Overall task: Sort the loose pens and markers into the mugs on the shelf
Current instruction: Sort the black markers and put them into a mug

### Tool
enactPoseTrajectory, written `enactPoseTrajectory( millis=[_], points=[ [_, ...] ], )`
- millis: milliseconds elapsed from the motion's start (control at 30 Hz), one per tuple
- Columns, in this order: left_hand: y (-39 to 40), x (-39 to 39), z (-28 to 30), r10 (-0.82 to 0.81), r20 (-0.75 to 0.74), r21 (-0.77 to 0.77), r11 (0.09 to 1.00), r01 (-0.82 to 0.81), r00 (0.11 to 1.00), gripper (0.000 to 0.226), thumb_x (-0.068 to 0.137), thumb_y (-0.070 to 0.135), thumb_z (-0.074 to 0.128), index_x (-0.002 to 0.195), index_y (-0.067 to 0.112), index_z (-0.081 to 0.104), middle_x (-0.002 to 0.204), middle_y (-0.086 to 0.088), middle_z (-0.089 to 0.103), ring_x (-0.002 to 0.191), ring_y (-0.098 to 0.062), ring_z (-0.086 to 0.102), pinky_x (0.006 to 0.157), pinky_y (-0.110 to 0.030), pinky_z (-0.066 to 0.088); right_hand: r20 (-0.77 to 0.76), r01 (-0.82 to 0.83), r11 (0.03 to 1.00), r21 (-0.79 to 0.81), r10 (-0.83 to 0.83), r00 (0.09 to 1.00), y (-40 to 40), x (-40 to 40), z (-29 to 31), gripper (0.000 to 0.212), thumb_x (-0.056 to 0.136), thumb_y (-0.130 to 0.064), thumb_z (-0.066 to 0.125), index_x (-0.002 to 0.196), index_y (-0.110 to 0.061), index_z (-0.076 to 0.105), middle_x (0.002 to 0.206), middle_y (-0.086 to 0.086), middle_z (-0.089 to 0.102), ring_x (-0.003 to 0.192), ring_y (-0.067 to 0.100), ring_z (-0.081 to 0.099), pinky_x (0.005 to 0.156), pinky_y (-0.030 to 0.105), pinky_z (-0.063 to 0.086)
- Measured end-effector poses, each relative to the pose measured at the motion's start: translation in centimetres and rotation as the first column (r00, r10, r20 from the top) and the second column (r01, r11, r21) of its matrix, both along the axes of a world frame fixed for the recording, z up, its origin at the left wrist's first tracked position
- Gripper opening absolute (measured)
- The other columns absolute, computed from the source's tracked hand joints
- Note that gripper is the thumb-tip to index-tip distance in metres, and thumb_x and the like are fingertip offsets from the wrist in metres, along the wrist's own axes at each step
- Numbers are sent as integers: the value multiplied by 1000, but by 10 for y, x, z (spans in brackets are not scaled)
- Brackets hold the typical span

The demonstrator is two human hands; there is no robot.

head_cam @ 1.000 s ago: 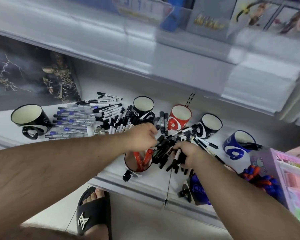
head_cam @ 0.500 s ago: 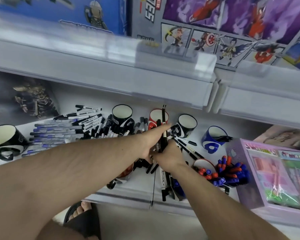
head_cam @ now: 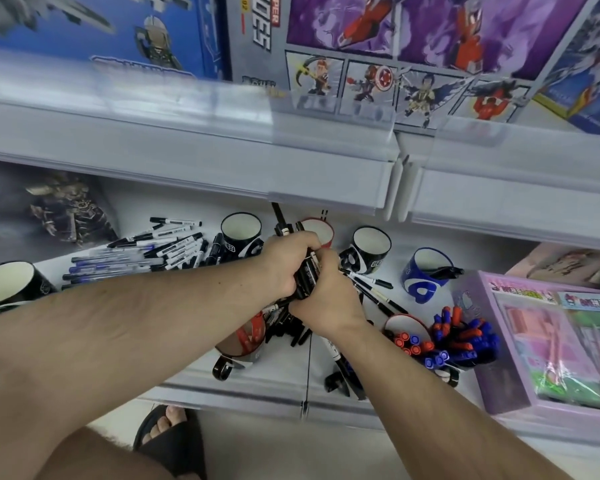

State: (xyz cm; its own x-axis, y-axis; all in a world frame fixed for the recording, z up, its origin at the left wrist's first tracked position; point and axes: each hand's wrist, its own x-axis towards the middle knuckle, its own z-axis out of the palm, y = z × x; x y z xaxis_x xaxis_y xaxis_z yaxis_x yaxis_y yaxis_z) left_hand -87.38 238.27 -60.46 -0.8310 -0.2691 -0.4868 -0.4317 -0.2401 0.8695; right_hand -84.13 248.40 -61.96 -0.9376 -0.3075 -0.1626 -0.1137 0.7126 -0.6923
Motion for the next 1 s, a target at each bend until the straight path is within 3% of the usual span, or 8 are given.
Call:
enactPoseTrajectory(
  millis=[167, 267, 367, 533, 667, 767, 867, 1000],
  points=[
    [-16, 5, 12, 164, -18, 24, 986, -164, 986, 13, 79, 10, 52, 67, 8, 49, 58, -6, 45, 41, -15, 44, 45, -22, 39, -73, -64, 995, 79, 70, 995, -8, -5, 14, 79, 70, -27, 72, 132, -44, 26, 87, -8, 62, 78, 16, 63, 66, 32, 55],
    [-27, 5, 20, 271, 34, 199, 942, -272, 962, 10, 74, 1, 54, 67, 7, 51, 58, -8, 47, 43, -21, 50, 49, -26, 48, -133, -91, 991, 94, 103, 986, -13, -5, 20, 77, 73, -32, 69, 135, -51, 28, 86, -12, 62, 81, 16, 63, 70, 29, 54],
    [-34, 5, 21, 304, 39, 250, 919, -304, 952, 7, 75, 1, 53, 71, 7, 51, 64, -9, 47, 51, -23, 52, 56, -31, 49, -171, -109, 985, 132, 131, 977, -16, -5, 23, 78, 74, -32, 67, 137, -52, 26, 77, -14, 57, 77, 16, 60, 64, 25, 47],
    [-35, 7, 21, 320, 42, 307, 897, -317, 946, 5, 74, 0, 51, 76, 5, 51, 71, -12, 50, 59, -26, 55, 61, -36, 51, -221, -101, 989, 111, 124, 967, -17, -4, 23, 71, 74, -34, 68, 135, -50, 35, 95, -14, 65, 79, 13, 58, 69, 24, 49],
    [-35, 9, 24, 364, 41, 370, 860, -352, 931, 8, 77, -1, 48, 81, 6, 48, 73, -15, 55, 58, -25, 55, 61, -34, 52, -179, 15, 993, 118, 6, 984, -18, -4, 22, 45, 69, -41, 72, 109, -26, 57, 85, -7, 65, 81, 17, 65, 71, 31, 57],
    [-38, 13, 27, 340, 42, 394, 859, -328, 940, 7, 76, 1, 48, 77, 8, 47, 73, -15, 57, 57, -25, 53, 66, -35, 51, -167, -3, 986, 166, 31, 986, -22, -4, 27, 26, 72, -37, 72, 90, -22, 61, 74, -8, 62, 75, 15, 65, 63, 25, 53],
    [-41, 20, 24, 284, 27, 413, 870, -269, 959, 11, 81, 5, 50, 71, 9, 52, 64, -8, 58, 59, -21, 55, 70, -32, 50, -195, -43, 977, 208, 84, 977, -29, -2, 34, 30, 76, -32, 69, 102, -17, 65, 85, 0, 68, 80, 20, 66, 66, 26, 53],
    [-44, 29, 12, 195, 63, 420, 884, -204, 979, 20, 86, 11, 51, 66, 10, 55, 62, -6, 57, 56, -21, 54, 62, -27, 47, -224, -130, 955, 266, 193, 955, -41, 3, 37, 44, 80, -21, 69, 123, -15, 58, 101, 7, 68, 94, 26, 65, 72, 27, 50]
  ],
)
